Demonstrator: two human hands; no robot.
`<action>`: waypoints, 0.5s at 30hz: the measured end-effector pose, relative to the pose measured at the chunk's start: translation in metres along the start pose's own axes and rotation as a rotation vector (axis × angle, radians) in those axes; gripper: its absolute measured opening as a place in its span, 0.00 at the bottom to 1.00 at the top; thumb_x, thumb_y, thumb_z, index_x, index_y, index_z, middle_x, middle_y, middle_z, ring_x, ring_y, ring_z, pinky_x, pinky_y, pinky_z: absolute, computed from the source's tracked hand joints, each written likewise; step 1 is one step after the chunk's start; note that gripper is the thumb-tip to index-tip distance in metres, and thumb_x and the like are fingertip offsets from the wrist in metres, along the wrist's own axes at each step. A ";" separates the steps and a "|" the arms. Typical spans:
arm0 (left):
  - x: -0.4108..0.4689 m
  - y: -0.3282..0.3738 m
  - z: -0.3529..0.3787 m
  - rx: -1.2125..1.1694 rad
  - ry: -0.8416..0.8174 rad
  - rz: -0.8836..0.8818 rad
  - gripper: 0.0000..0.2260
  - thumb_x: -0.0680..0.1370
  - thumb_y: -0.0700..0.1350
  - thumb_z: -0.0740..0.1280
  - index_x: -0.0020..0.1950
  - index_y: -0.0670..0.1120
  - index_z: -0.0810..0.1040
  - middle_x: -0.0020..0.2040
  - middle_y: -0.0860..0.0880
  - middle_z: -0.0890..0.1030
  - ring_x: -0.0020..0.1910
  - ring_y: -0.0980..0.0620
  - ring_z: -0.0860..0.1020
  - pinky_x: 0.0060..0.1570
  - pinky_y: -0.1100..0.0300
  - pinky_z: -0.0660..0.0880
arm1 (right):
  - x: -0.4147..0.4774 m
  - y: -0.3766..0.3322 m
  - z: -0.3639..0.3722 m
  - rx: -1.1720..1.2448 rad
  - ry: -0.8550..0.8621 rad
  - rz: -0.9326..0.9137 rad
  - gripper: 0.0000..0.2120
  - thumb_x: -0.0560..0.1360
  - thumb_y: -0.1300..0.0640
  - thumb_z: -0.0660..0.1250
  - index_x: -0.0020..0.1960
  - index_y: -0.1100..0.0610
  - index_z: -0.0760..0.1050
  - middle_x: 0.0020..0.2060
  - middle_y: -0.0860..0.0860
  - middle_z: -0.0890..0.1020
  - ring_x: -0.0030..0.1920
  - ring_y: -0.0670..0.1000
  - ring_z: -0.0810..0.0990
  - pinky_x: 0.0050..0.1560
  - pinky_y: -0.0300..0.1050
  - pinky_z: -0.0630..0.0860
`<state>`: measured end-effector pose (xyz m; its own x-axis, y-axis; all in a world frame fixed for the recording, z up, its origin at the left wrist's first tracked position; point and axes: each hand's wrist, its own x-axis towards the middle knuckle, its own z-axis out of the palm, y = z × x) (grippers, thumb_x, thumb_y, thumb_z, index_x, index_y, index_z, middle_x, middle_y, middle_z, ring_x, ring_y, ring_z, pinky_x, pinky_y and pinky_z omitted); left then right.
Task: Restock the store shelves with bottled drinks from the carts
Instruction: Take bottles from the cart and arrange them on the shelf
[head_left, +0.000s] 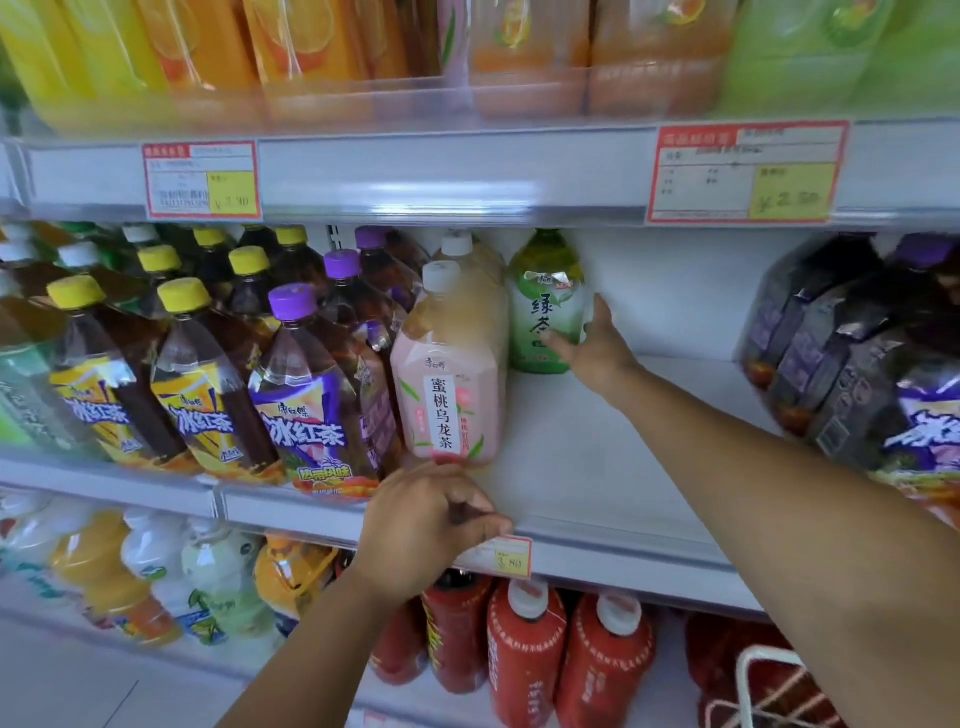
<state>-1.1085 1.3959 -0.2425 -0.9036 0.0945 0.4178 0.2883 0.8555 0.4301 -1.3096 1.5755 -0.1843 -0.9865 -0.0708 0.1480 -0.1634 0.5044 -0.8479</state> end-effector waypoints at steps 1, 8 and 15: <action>0.000 0.002 -0.002 -0.001 -0.008 -0.015 0.19 0.68 0.71 0.65 0.38 0.57 0.83 0.33 0.65 0.76 0.39 0.64 0.74 0.40 0.72 0.62 | -0.015 0.001 -0.008 -0.033 -0.010 -0.029 0.42 0.74 0.46 0.69 0.79 0.54 0.48 0.74 0.57 0.63 0.72 0.57 0.65 0.70 0.50 0.65; -0.003 0.037 -0.003 -0.005 0.033 -0.029 0.19 0.65 0.62 0.67 0.52 0.56 0.81 0.50 0.59 0.78 0.52 0.56 0.73 0.55 0.61 0.68 | -0.166 0.017 -0.121 -0.113 -0.025 -0.279 0.11 0.77 0.53 0.67 0.59 0.49 0.76 0.57 0.47 0.77 0.49 0.39 0.78 0.51 0.30 0.73; -0.024 0.185 0.050 -0.356 -0.286 0.278 0.14 0.72 0.57 0.65 0.57 0.59 0.77 0.52 0.66 0.74 0.53 0.65 0.74 0.53 0.74 0.67 | -0.289 0.075 -0.289 -0.421 -0.131 0.007 0.09 0.76 0.52 0.68 0.54 0.41 0.76 0.50 0.38 0.78 0.51 0.41 0.77 0.48 0.30 0.72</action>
<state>-1.0492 1.5775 -0.2125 -0.8137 0.4706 0.3413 0.5740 0.5576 0.5997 -1.0325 1.8827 -0.1437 -0.9855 -0.1608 0.0538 -0.1629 0.8098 -0.5636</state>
